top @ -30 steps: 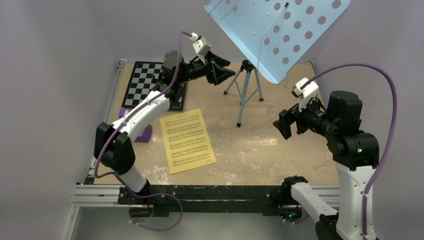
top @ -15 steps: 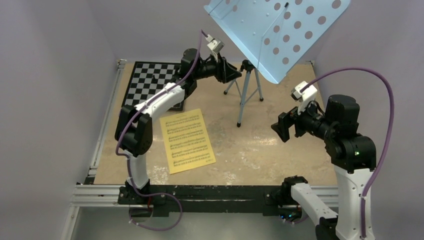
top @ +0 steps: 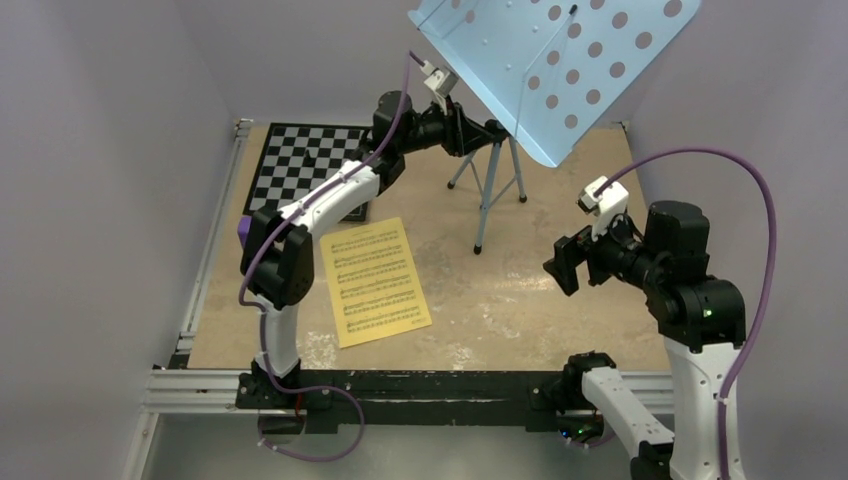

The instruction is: Pack up the instrument practice props

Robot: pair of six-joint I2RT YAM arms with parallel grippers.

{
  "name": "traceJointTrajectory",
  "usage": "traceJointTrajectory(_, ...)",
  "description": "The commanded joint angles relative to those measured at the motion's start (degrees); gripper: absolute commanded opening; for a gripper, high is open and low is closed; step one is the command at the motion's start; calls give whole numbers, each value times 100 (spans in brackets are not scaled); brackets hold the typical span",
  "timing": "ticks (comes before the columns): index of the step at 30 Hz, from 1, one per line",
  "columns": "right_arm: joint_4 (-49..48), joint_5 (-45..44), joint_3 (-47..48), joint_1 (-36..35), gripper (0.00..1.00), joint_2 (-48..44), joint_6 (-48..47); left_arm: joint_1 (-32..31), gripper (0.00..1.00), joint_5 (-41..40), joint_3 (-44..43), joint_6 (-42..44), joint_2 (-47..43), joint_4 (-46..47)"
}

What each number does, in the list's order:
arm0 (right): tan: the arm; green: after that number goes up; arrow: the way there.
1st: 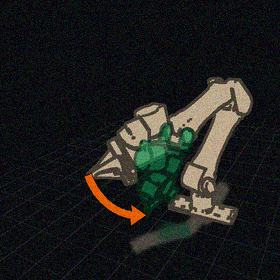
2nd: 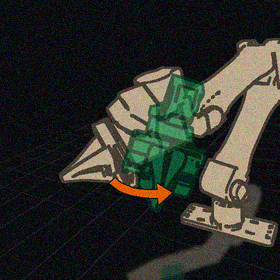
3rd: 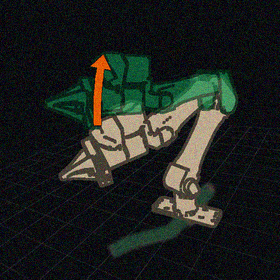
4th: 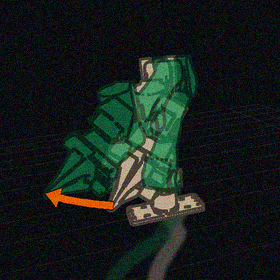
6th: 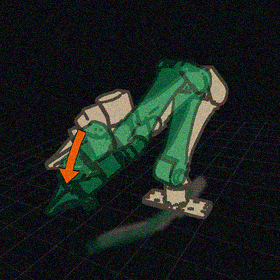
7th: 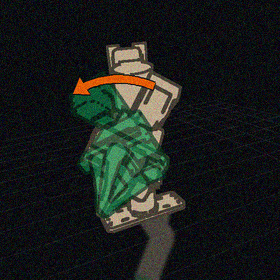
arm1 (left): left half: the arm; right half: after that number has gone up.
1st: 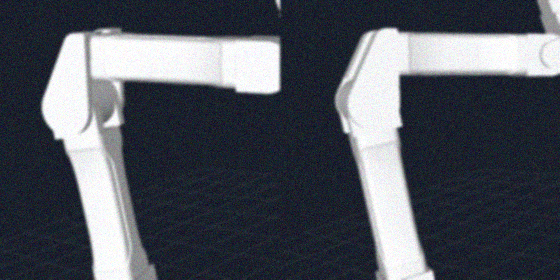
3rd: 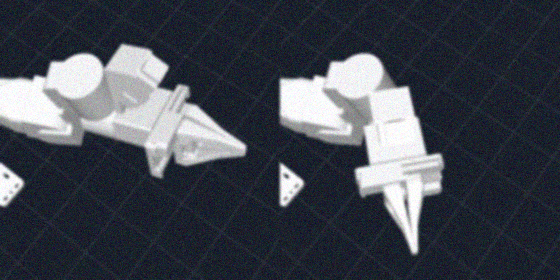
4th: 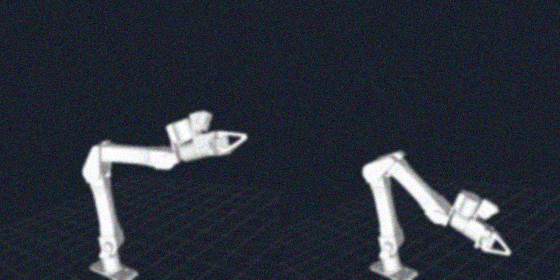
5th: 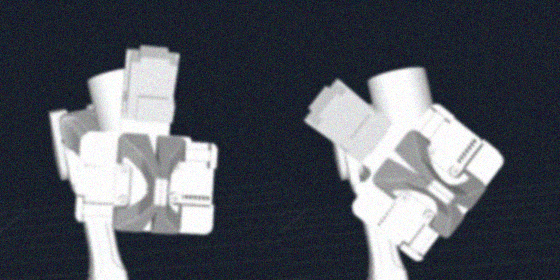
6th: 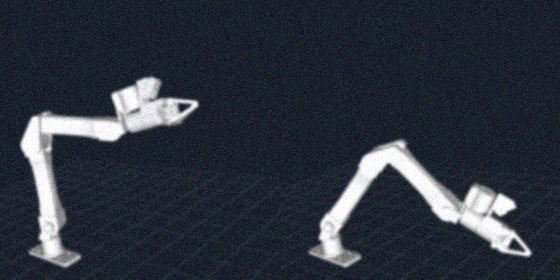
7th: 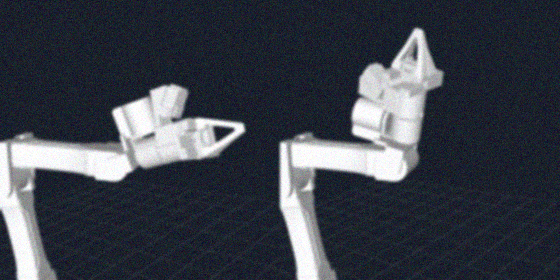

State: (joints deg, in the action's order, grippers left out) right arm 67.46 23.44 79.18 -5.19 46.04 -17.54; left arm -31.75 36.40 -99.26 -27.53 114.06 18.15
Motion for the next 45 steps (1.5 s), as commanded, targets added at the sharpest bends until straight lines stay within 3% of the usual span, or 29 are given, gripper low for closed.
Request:
traceJointTrajectory(1,117,-135,48,16,94,-77,45,-24,37,-139,-156,-393,64,29)
traceJointTrajectory(6,156,-131,86,16,94,-52,52,-54,17,-18,-78,-830,17,129)
traceJointTrajectory(8,174,-124,97,17,94,-36,50,-81,1,31,34,-1027,-40,171)
traceJointTrajectory(20,188,37,164,14,94,89,128,-158,0,-640,490,-3092,-195,-574)
traceJointTrajectory(21,195,38,165,11,94,96,128,-161,5,-708,519,-3245,-206,-695)
traceJointTrajectory(23,193,42,177,16,94,114,142,-161,30,-701,595,-3302,-236,-611)
traceJointTrajectory(24,186,52,170,15,94,120,150,-150,38,-697,608,-3315,-262,-573)
traceJointTrajectory(28,134,80,132,18,94,119,195,-100,59,-497,608,-3229,-421,-248)
traceJointTrajectory(30,119,89,89,18,94,110,209,-60,96,-357,705,-3094,-552,-49)
traceJointTrajectory(31,115,92,77,16,94,107,207,-44,99,-282,794,-2996,-632,74)
traceJointTrajectory(37,23,88,-8,18,94,81,188,86,99,846,1744,-1071,-1201,628)
traceJointTrajectory(40,-94,67,-79,18,94,87,129,71,99,761,2147,1325,-1620,-270)
traceJointTrajectory(42,-253,-171,-156,17,94,134,224,47,98,594,2303,3509,-1807,-686)
traceJointTrajectory(44,-619,-323,-225,137,93,164,585,-5,95,290,2499,5386,-1929,-626)
traceJointTrajectory(45,-794,29,-236,325,92,149,729,-7,92,259,2514,6199,-1923,-605)
